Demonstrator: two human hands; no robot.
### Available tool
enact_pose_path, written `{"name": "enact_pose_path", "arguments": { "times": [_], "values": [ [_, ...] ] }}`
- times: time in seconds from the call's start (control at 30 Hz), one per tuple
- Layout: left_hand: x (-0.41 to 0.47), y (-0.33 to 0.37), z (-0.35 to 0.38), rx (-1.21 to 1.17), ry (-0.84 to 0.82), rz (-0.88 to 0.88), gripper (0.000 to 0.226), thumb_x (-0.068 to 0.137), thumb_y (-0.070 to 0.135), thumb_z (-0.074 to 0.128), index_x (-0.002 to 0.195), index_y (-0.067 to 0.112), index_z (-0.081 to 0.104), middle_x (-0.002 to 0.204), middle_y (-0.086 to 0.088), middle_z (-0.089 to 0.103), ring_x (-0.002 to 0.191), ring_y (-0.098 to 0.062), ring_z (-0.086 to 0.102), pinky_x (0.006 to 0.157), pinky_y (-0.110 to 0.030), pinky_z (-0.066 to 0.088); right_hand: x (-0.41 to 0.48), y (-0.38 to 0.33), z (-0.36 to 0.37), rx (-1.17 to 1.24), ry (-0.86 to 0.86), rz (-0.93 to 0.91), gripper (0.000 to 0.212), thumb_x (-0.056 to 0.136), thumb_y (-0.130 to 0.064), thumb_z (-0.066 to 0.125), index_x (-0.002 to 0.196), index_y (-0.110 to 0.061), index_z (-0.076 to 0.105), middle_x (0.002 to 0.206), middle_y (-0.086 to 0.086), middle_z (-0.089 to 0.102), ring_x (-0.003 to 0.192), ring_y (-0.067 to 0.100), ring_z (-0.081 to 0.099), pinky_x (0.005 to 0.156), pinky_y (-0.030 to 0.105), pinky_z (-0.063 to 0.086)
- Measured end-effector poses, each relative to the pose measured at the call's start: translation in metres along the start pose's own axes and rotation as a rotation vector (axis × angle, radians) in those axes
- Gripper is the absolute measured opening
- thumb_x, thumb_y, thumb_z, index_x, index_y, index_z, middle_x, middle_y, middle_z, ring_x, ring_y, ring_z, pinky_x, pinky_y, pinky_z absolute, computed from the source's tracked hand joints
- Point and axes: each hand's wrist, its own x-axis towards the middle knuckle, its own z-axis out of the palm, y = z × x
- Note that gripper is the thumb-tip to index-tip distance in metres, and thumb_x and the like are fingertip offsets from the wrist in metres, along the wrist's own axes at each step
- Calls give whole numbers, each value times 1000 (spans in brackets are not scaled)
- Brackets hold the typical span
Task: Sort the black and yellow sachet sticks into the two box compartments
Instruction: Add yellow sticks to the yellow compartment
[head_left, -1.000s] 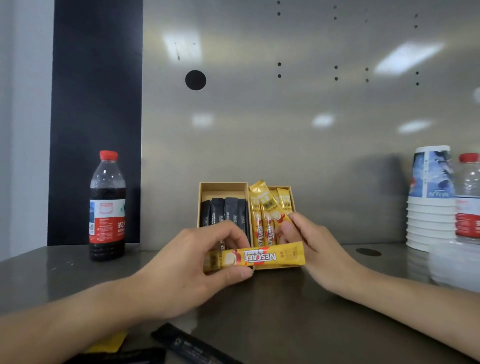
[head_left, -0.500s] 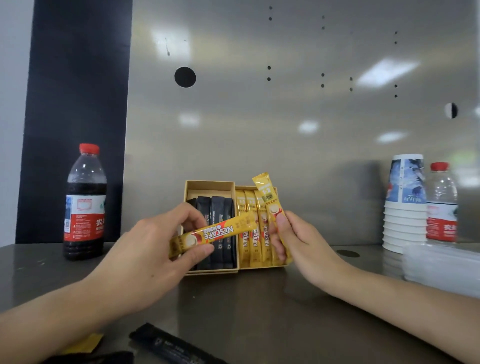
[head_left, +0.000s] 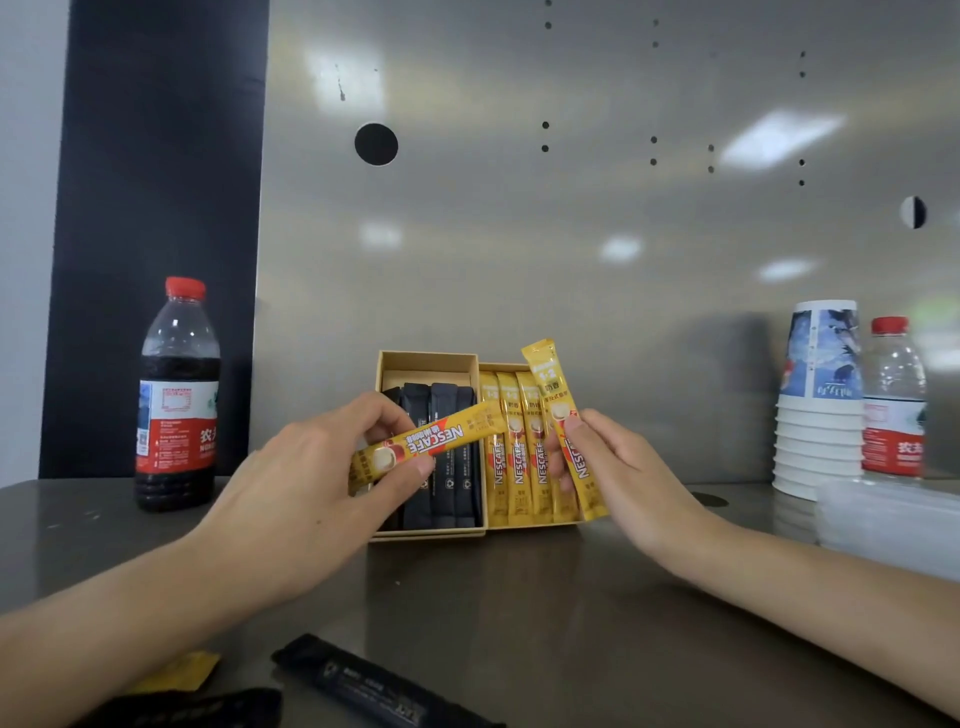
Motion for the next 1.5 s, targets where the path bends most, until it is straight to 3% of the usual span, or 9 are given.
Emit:
{"name": "enact_pose_path", "arguments": {
  "times": [0.13,0.27,0.37,0.43,0.73,1.0,1.23,1.37,1.5],
  "values": [
    [4,-1,0,21,98,-21,20,86,59,58,97,43,54,77,23,62,57,-4,57,50,-29,39,4,5,-4,-161,128,-77,34,101,-47,45,101,-28,73,97,-3,63,79,1,56,71,14,42],
    [7,-3,-2,-7,129,-60,17,88,54,60,96,41,54,81,24,62,61,4,59,46,-24,38,8,6,-3,-25,88,-36,27,98,-42,54,103,-25,74,91,-6,76,86,3,71,75,22,56],
    [6,-4,-1,-11,124,-71,18,88,54,61,100,41,55,86,22,62,57,-3,58,47,-22,38,15,5,0,-38,91,-35,19,96,-34,62,98,-20,74,71,-9,70,64,-1,64,63,17,53],
    [6,-5,0,-13,123,-69,19,88,54,61,100,41,55,87,22,62,57,-3,56,49,-23,38,21,5,2,-10,82,-30,10,92,-29,69,98,-22,71,68,-8,70,60,4,65,65,25,56],
    [6,-4,1,-15,110,-60,19,88,55,61,100,41,55,85,21,63,56,-1,57,49,-23,39,21,11,7,-345,152,-92,42,78,-40,81,109,-27,55,84,-6,68,61,7,66,60,17,54],
    [6,-2,1,-9,104,-68,19,86,56,61,97,43,54,82,21,62,60,10,56,50,-25,37,20,19,7,-510,86,-286,42,85,-41,75,123,-29,62,93,-15,60,70,3,59,62,8,46],
    [4,1,0,-25,72,-63,16,89,50,60,100,41,56,83,20,64,58,12,55,48,-21,35,14,15,5,-667,-16,-333,63,88,-51,66,145,-33,47,109,-24,42,92,-26,43,72,5,33],
    [4,0,0,-44,54,-56,14,90,47,64,100,40,57,84,19,64,55,7,55,50,-23,36,9,10,4,-690,-12,-341,61,90,-57,57,146,-36,45,106,-29,39,90,-24,44,77,11,37],
    [3,3,-1,-71,13,-31,14,91,46,64,100,39,57,84,18,64,53,5,55,49,-18,37,3,-6,-1,-696,39,-339,49,96,-55,45,141,-37,49,101,-31,43,87,-5,56,83,20,51]
  ]
}}
